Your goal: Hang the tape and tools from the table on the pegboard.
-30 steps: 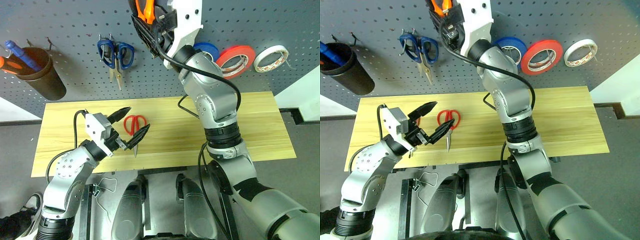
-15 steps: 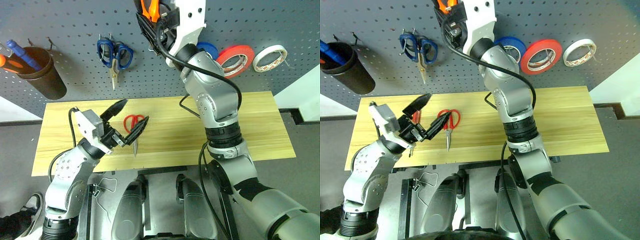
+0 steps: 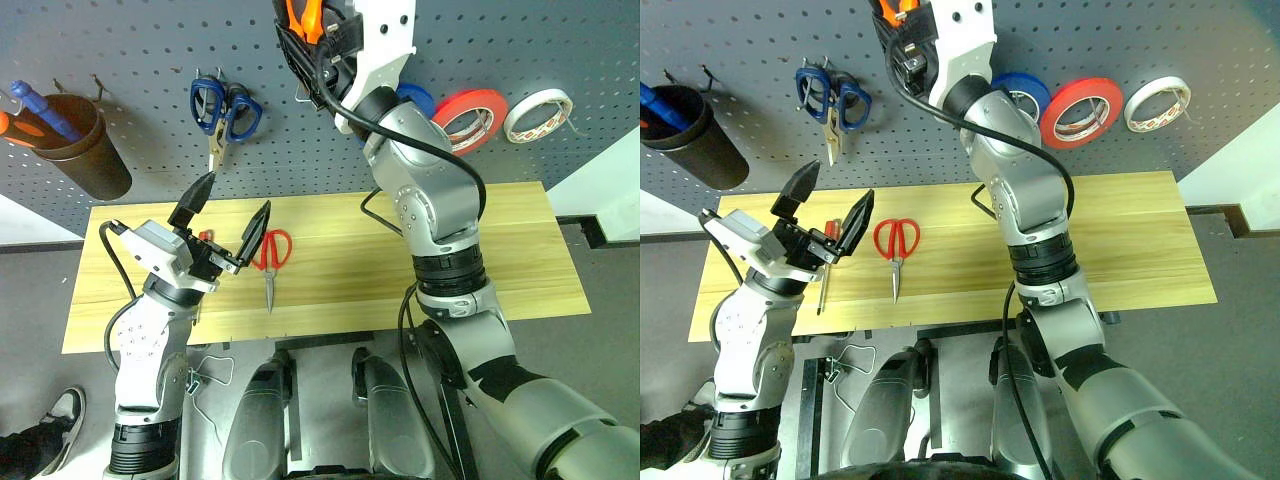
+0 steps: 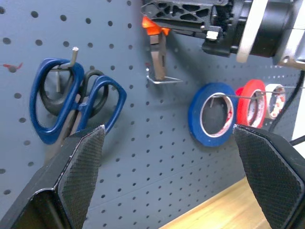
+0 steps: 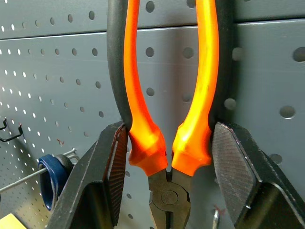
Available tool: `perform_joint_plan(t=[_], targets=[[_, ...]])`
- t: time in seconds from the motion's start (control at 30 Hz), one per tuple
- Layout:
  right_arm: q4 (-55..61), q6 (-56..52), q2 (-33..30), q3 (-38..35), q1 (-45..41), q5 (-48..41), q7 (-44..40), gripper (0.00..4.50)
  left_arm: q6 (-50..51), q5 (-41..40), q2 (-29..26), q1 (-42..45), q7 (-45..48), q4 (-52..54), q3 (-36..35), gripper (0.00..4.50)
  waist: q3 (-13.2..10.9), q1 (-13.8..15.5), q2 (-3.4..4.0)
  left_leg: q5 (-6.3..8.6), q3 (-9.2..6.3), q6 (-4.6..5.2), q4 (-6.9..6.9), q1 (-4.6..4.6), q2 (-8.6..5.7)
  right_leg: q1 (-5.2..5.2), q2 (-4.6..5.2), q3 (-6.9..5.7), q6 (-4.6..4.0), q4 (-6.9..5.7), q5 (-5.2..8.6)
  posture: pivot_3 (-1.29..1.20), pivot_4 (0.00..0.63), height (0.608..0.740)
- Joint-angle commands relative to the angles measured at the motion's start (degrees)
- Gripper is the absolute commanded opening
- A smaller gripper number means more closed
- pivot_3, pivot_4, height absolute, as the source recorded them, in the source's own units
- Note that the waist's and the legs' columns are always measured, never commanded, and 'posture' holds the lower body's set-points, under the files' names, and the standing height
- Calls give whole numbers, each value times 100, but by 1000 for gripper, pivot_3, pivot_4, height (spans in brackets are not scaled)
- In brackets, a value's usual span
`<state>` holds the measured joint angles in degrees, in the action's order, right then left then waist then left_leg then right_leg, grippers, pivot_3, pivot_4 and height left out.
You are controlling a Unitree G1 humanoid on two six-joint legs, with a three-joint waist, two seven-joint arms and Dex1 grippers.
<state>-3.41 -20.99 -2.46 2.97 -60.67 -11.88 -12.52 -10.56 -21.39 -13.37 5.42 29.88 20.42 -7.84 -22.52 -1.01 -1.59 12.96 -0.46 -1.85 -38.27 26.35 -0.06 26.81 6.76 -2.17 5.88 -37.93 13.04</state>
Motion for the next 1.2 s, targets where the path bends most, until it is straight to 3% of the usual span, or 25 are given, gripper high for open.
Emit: perform_joint_plan(t=[0.03, 0.6, 0.8, 0.83, 1.2], targets=[[425, 45, 31, -29, 86, 39, 66, 2275, -142, 11, -1, -61, -40, 164, 25, 4500, 0, 0, 0, 0, 0, 0, 0, 0, 0, 0, 0, 0, 0, 0, 0, 27, 359, 716], [308, -164, 215, -7, 612, 96, 158, 2274, -67, 4, -59, -103, -86, 149, 61, 4500, -1, -4, 1, 0, 0, 0, 1, 0, 0, 1, 0, 1, 0, 1, 0, 30, 360, 716], [320, -287, 242, -114, 556, 61, 222, 4302, -75, 11, -67, -83, -74, 116, 68, 4500, -1, -8, 1, 0, 0, 0, 1, -1, 0, 1, 0, 1, 0, 1, 0, 31, 356, 716], [330, -282, 229, -101, 552, 88, 222, 4469, -74, 7, -66, -81, -71, 115, 71, 4500, -1, -7, 1, 0, 0, 0, 1, -1, 0, 1, 0, 1, 0, 0, 0, 31, 356, 716], [762, -541, 22, -19, 835, 230, 205, 4469, -77, 6, -66, -109, -31, 97, 87, 4500, -1, 0, 1, -11, -1, 6, 2, -2, 0, 0, 0, 1, -8, -1, -5, 30, 353, 716]])
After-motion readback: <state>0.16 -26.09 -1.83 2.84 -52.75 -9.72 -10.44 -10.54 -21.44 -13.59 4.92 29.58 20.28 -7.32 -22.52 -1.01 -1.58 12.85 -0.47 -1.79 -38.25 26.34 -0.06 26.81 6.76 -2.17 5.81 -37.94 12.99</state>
